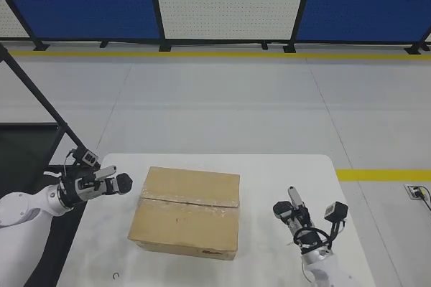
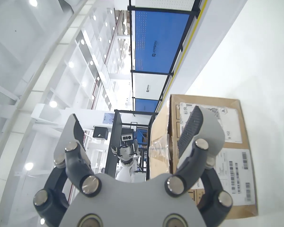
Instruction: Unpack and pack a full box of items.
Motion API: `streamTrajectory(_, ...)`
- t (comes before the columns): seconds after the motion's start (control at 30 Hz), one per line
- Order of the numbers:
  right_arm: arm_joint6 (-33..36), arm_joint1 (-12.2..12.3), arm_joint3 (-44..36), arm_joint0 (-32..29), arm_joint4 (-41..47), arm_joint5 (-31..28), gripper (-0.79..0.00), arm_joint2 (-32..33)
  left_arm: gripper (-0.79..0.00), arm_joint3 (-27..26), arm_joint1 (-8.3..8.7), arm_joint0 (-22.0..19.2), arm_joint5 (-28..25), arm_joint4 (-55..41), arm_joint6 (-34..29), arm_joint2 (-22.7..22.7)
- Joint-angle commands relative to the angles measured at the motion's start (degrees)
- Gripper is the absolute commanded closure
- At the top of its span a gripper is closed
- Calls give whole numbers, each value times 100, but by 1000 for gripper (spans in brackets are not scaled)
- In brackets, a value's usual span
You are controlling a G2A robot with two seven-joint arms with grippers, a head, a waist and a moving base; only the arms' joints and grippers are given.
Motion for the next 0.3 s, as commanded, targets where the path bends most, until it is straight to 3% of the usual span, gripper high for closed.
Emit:
streamTrajectory(0.0, 8, 32, 74, -29, 30, -150, -785, 195, -785, -63, 19, 29, -70, -20, 72, -82)
streamTrajectory(0.27, 8, 32, 74, -29, 30, -150, -785, 195, -785, -287, 66, 219, -387, -87, 383, -332)
